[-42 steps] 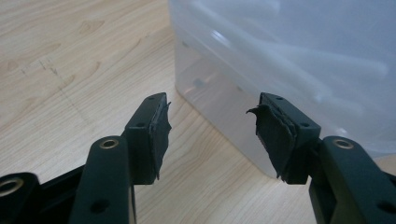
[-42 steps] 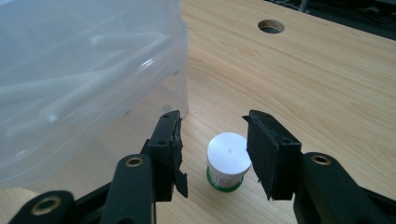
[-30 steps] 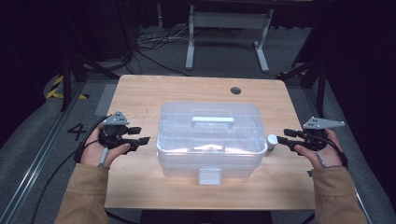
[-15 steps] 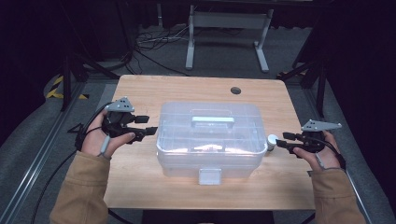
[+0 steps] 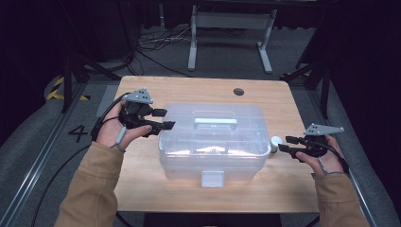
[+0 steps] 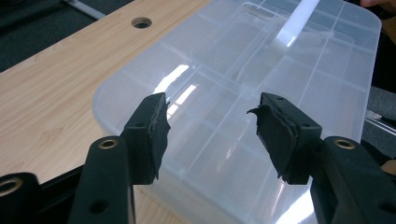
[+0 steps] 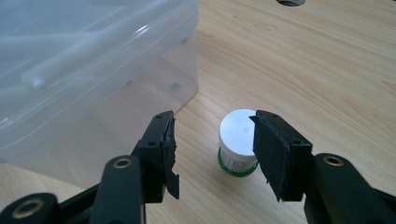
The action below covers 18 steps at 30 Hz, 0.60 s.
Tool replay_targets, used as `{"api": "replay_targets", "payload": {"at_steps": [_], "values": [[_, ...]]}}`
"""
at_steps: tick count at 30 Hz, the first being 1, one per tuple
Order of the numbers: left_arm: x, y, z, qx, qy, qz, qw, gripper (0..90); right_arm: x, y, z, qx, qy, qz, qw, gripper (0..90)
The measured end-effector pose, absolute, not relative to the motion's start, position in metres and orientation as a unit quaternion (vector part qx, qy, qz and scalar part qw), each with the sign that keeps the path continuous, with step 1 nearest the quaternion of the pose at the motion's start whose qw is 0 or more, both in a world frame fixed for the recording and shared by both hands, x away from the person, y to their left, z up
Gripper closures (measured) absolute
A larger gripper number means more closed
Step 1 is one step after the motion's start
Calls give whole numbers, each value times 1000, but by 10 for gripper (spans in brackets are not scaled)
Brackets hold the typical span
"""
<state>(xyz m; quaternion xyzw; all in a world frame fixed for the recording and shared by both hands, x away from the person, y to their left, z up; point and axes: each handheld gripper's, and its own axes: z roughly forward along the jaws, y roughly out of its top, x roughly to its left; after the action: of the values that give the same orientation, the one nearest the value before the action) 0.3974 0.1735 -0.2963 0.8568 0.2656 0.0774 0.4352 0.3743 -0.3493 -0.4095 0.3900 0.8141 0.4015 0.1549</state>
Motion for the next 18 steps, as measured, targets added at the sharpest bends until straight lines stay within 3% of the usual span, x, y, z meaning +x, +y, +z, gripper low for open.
{"api": "replay_targets", "payload": {"at_steps": [18], "values": [[416, 115, -307, 884, 218, 45, 410, 404, 367, -351, -414, 388, 816, 401, 151, 482]]}}
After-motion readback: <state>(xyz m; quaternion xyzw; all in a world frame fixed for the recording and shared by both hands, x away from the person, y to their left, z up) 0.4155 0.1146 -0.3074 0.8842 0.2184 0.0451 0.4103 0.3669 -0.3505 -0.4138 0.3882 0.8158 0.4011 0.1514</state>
